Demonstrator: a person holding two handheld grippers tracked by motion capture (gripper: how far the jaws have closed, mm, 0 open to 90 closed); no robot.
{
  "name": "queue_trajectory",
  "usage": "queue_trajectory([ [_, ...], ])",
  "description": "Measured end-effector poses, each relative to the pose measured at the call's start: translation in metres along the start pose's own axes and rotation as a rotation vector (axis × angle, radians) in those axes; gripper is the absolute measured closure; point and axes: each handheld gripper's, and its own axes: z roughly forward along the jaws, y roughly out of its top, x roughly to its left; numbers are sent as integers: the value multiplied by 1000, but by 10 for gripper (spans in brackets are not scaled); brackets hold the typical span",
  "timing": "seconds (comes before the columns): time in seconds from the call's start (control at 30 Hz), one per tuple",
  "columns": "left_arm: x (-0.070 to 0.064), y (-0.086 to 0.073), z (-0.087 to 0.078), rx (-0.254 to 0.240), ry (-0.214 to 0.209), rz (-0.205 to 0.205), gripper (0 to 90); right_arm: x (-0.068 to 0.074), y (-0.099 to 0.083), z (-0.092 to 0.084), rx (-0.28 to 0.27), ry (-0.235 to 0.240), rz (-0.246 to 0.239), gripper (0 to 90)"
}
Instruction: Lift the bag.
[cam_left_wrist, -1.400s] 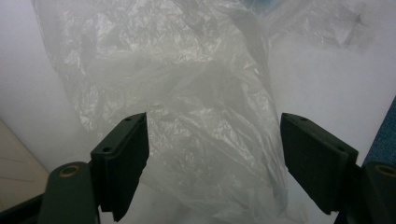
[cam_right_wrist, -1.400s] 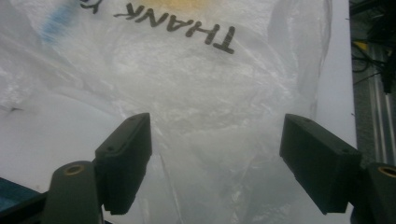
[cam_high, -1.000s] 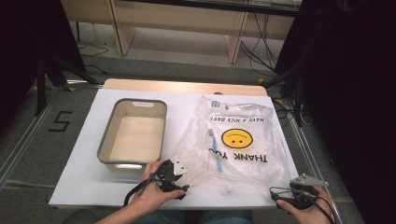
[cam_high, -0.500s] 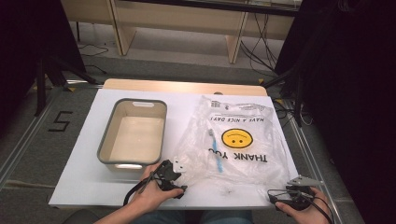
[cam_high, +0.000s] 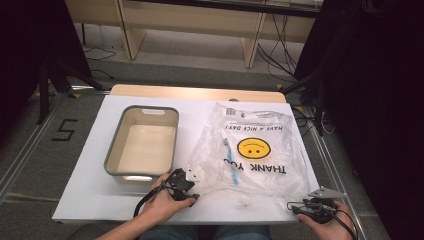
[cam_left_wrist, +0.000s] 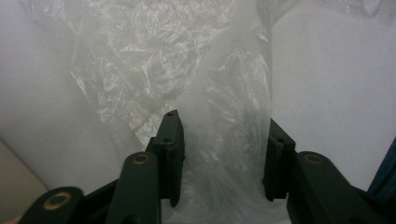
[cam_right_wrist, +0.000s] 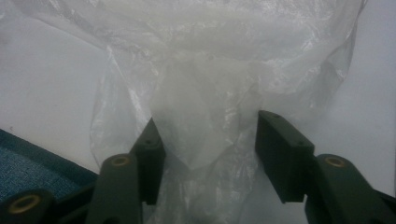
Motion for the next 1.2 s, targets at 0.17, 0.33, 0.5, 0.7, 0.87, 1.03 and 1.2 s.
queue_trajectory([
  [0.17, -1, 2, 1, 7, -12, 6, 709, -3, 0, 0, -5, 0, 7, 655],
  [0.33, -1, 3, 1, 7, -27, 7, 787, -8, 0, 0, -11, -6, 18, 784],
  [0.5, -3, 3, 1, -1, -29, 50, 884, -9, 1, 0, -13, -9, 25, 873],
  [0.7, -3, 3, -2, -7, -21, 79, 892, -10, 2, -2, -21, -25, 27, 900],
  [0.87, -2, 5, -10, -54, 3, 99, 893, -13, 2, -7, -55, -53, 42, 900],
  [1.03, -1, 7, -17, -85, 20, 104, 893, -14, 4, -11, -81, -72, 44, 900],
  [1.2, 1, 8, -20, -108, 25, 101, 893, -15, 4, -13, -99, -81, 48, 900],
])
